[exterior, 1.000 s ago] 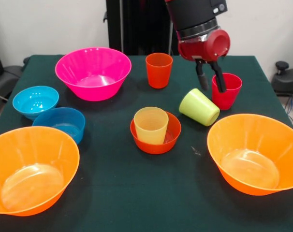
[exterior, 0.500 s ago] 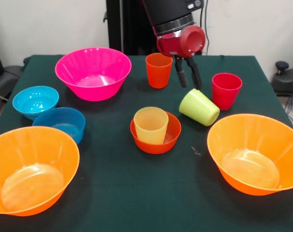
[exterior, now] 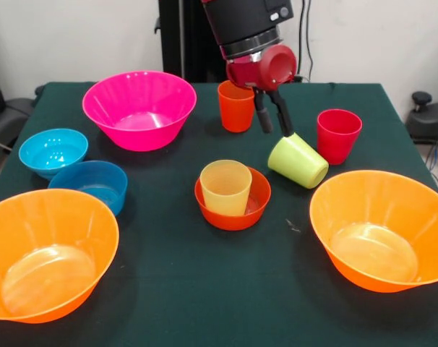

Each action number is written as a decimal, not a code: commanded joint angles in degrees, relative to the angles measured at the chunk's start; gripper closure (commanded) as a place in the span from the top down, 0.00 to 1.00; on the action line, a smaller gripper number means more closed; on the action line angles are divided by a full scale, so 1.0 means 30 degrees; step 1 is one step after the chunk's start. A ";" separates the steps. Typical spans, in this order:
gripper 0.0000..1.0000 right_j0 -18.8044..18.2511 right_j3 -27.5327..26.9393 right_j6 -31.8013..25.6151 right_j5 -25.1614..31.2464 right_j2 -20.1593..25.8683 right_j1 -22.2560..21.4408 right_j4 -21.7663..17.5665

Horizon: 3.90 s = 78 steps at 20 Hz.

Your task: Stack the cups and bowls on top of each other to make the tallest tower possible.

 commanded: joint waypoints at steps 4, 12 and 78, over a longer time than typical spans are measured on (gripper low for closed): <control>1.00 -0.0507 0.0630 -0.0814 0.0087 0.1363 0.3290 -0.2441; 1.00 -0.2378 0.0050 -0.1761 0.1587 0.2386 0.4257 -0.3345; 1.00 -0.3815 -0.3179 -0.1317 0.1260 0.3197 0.7878 -0.8509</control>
